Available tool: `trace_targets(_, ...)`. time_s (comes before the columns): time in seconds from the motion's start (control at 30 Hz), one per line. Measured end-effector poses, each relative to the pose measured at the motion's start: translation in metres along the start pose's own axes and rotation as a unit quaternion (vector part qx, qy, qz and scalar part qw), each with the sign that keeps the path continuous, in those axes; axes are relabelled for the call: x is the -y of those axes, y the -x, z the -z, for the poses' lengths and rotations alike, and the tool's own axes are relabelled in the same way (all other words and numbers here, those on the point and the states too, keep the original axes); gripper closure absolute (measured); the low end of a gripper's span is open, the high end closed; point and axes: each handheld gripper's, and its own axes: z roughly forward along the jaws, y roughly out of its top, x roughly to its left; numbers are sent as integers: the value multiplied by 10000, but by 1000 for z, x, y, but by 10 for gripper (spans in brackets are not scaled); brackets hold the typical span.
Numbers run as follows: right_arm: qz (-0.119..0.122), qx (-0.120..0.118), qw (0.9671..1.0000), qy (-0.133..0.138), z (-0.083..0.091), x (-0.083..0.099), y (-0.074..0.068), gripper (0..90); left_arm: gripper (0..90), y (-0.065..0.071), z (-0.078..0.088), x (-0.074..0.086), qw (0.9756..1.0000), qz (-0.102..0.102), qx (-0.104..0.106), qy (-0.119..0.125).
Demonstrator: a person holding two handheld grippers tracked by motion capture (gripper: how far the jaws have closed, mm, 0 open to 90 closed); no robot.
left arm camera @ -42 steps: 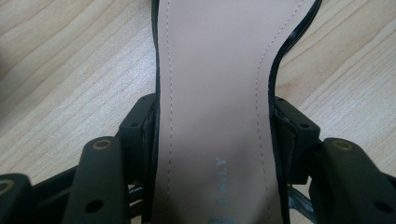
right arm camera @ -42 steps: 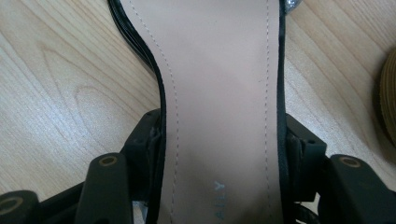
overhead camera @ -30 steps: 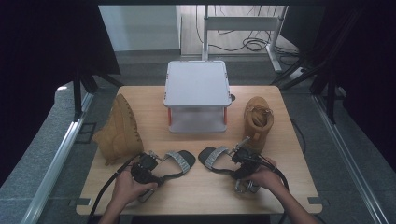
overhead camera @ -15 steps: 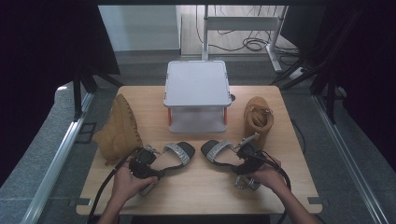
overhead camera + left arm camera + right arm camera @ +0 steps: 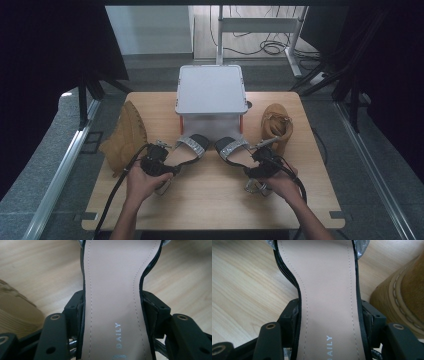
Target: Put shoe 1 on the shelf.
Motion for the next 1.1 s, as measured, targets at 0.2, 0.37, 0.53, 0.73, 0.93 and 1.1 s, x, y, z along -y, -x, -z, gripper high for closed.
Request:
trace_targets(0.2, -134, 83, 9998, 111, 2, -7, 2, 417, 420, -1, -3, -4, 9997, 179, 63, 178)
trace_targets(0.37, -371, 100, 9990, 236, 0, -13, 2, 417, 420, -2, -5, -11, 9992, 261, 40, 288)
trace_targets(0.53, -378, 228, 9987, 265, -4, -21, 0, 417, 420, -3, -8, -18, 9987, 328, 178, 352)
trace_targets(0.73, -614, 402, 9967, 334, -12, -30, 0, 417, 420, -3, -14, -26, 9978, 442, 79, 485)
trace_targets(0.93, -782, 419, 9951, 444, -19, -38, 1, 417, 420, -3, -21, -35, 9961, 595, 94, 645)
trace_targets(1.1, -937, 517, 9930, 495, -25, -43, 1, 417, 420, -5, -29, -39, 9950, 733, -91, 674)
